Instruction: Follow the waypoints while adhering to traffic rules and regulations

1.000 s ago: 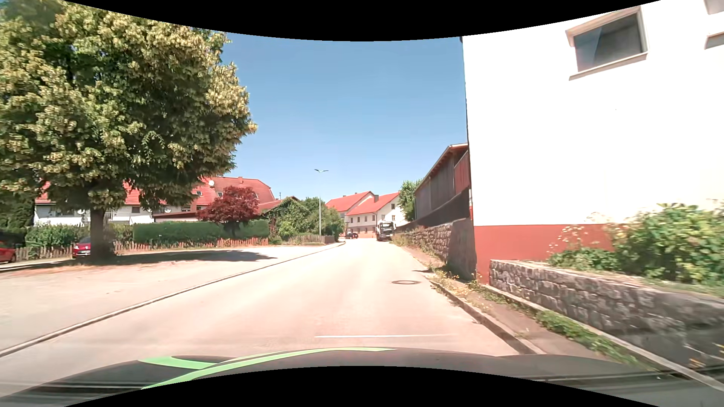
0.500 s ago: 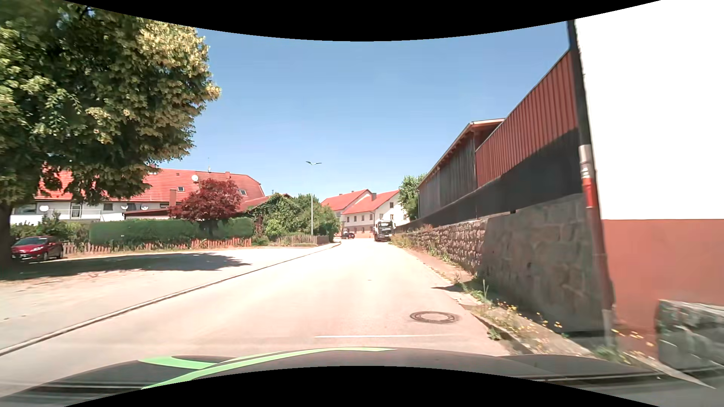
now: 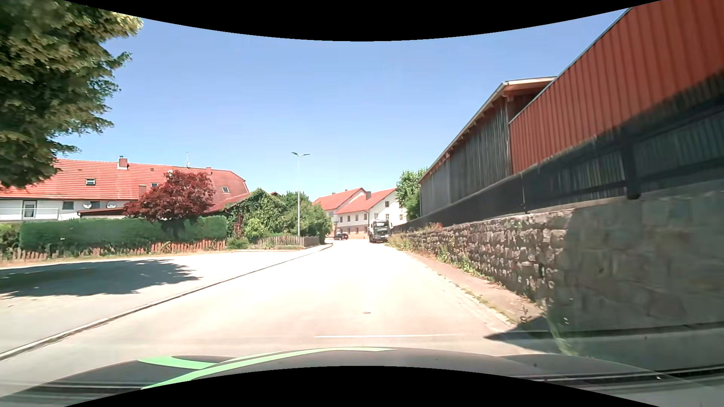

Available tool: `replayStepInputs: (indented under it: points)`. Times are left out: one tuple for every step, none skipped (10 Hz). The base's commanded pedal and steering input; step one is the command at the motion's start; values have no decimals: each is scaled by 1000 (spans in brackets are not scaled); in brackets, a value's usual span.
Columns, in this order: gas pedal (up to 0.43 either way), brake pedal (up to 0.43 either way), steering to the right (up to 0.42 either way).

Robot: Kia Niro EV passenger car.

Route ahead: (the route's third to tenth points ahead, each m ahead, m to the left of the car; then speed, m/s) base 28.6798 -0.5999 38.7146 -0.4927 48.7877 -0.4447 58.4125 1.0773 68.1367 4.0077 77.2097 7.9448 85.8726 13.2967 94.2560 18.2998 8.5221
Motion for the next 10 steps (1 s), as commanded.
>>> replayStepInputs:
  points:
    - [150, 0, 18]
    - [150, 0, 16]
    - [150, 0, 16]
    - [150, 0, 14]
    - [150, 0, 12]
    - [150, 0, 11]
    - [150, 0, 9]
    - [150, 0, 8]
    - [150, 0, 7]
    - [150, 0, 7]
